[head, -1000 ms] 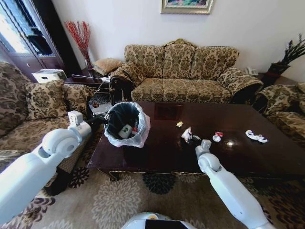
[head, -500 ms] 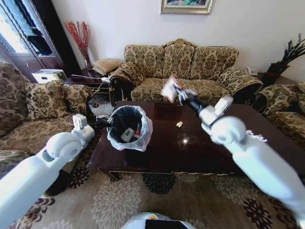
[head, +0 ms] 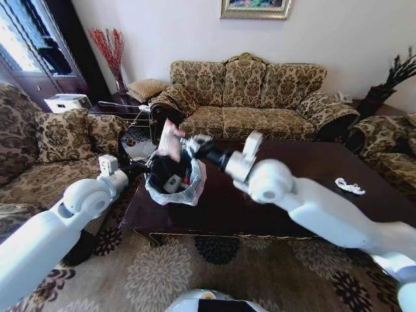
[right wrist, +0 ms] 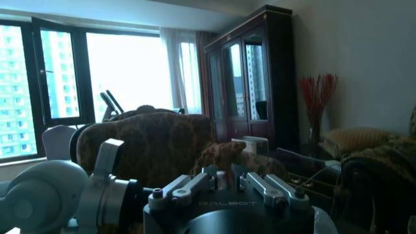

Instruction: Move to the front of the table and place the trash on the table into the trash bin.

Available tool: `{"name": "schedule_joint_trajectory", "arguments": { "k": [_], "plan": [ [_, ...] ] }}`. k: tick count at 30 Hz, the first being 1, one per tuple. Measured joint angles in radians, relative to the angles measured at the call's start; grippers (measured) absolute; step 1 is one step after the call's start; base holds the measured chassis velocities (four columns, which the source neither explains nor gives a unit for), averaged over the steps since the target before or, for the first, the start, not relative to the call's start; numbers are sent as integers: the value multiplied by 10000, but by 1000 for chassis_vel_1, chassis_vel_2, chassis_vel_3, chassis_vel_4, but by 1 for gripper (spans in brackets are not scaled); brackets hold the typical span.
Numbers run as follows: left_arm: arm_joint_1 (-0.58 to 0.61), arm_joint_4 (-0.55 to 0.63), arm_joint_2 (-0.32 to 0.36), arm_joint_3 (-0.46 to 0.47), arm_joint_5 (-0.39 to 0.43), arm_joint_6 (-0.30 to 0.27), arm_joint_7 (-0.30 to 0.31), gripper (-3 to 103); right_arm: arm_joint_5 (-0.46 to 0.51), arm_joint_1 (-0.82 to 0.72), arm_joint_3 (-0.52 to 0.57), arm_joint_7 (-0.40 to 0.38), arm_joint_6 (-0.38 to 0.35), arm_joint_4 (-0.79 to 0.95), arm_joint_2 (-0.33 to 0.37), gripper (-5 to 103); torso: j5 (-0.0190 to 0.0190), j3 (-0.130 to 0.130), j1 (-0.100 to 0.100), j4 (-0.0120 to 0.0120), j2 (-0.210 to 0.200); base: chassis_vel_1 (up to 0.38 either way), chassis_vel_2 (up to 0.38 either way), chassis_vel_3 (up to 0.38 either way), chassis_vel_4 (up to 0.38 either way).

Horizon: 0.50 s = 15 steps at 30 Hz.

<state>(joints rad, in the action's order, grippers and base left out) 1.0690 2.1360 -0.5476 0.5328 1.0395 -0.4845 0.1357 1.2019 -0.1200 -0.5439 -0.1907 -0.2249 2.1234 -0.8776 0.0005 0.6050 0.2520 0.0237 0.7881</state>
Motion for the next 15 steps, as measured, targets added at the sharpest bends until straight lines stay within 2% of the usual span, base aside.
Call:
{"name": "schedule_joint_trajectory", "arguments": {
  "k": [3,4,6,7,8,10,12,14,15],
  "plan": [
    [-46,-4,-11,0,0,-3,6,3,-98,121,-72,-52,-3,-230,-217,24,-2,0,1,3,0,0,0,0,0],
    [-63,-6,-11,1,3,-3,6,3,-106,187,-75,-55,-4,-305,-275,24,-3,0,1,5,0,0,0,0,0],
    [-84,-7,-16,33,12,-5,7,3,-110,360,-58,-119,-6,-471,-413,34,-5,0,0,4,0,0,0,0,0],
    [-84,-7,-16,33,12,-5,7,3,-110,360,-58,-119,-6,-471,-413,34,-5,0,0,4,0,0,0,0,0],
    [-85,-11,-19,50,15,-5,8,3,-108,389,15,-209,-6,-509,-458,40,-3,0,0,4,0,0,0,0,0],
    [-77,-36,-46,119,18,-5,19,3,-75,338,567,-968,-7,-632,-531,51,-3,-1,0,5,0,0,0,0,0],
    [-67,-44,-61,154,19,-5,35,3,-75,234,881,-1244,-30,-716,-494,51,-3,-1,0,6,0,0,0,0,0],
    [-49,-48,-97,243,19,-5,77,3,-289,-108,1531,-1683,-91,-995,-206,61,-3,-1,0,8,0,0,0,0,0],
    [-28,-61,-129,331,18,55,113,3,-725,-618,2034,-1882,-111,-1354,214,67,-3,-1,0,4,0,0,0,0,0]
  ]
}}
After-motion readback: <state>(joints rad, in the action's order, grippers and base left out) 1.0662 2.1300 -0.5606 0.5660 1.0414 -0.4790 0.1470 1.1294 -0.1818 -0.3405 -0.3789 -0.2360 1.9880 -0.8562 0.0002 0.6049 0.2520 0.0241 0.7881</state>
